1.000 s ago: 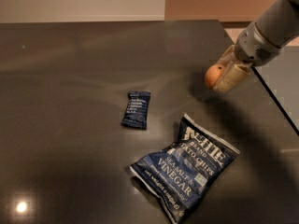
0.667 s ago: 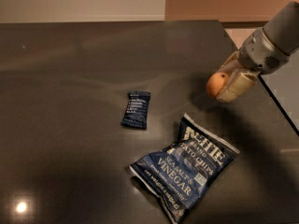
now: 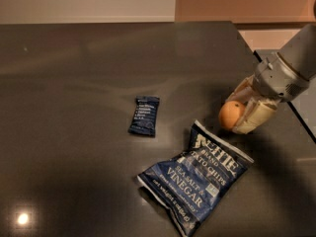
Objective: Move orange near blue chip bag
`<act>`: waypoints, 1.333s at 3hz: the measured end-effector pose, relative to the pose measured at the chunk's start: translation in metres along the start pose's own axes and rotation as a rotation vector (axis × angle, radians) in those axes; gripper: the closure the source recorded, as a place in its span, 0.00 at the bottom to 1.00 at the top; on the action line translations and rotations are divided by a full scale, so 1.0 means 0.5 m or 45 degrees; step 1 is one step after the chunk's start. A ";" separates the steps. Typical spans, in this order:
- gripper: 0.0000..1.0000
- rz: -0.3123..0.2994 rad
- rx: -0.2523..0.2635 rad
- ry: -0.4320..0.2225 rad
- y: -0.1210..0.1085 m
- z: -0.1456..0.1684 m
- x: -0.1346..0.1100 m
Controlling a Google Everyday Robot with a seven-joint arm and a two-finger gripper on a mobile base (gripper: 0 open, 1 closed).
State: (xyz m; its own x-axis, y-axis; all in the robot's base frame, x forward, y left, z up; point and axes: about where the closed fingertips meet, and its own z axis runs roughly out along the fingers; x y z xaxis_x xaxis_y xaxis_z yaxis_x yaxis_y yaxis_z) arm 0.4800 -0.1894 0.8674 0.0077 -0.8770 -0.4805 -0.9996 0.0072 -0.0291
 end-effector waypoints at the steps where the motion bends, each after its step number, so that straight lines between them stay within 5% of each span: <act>1: 0.75 -0.055 -0.048 -0.011 0.025 0.014 0.001; 4: 0.06 -0.159 -0.103 -0.041 0.050 0.034 0.011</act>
Offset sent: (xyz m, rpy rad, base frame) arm -0.0347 0.0040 -0.0158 0.0422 0.0308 0.1620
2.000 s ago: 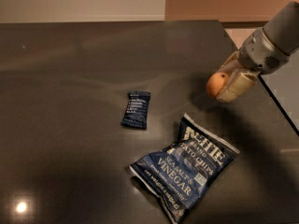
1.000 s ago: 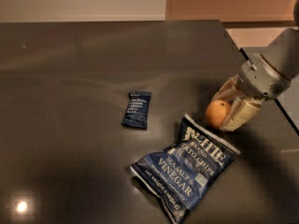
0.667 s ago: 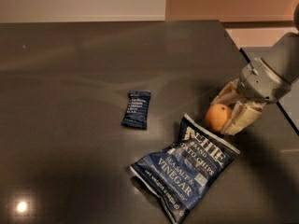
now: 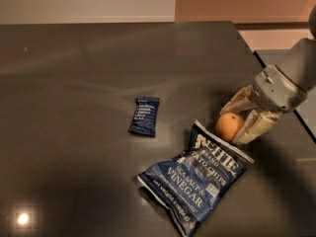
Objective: Move orange near blue chip bag
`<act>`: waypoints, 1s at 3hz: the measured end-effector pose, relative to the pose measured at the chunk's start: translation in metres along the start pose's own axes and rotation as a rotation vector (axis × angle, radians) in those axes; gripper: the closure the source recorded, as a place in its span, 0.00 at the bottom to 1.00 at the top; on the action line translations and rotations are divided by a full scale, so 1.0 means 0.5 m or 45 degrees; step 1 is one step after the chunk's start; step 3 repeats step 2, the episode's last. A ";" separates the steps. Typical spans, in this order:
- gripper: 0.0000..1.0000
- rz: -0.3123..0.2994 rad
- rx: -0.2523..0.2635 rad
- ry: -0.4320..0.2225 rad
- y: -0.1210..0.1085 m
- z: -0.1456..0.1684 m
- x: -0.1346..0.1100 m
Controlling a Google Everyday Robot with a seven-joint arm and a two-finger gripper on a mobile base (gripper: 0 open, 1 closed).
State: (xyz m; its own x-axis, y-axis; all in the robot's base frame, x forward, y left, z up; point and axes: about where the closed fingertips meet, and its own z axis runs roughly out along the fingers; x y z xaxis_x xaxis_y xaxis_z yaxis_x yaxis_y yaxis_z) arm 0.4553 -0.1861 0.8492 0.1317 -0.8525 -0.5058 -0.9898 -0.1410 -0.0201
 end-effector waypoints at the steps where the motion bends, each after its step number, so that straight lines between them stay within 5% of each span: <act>1: 0.00 -0.001 0.006 0.000 -0.003 0.001 -0.001; 3: 0.00 -0.001 0.006 0.000 -0.003 0.001 -0.001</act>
Offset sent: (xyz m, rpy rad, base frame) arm 0.0015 0.0011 -0.0003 0.0011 -0.0046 -0.0015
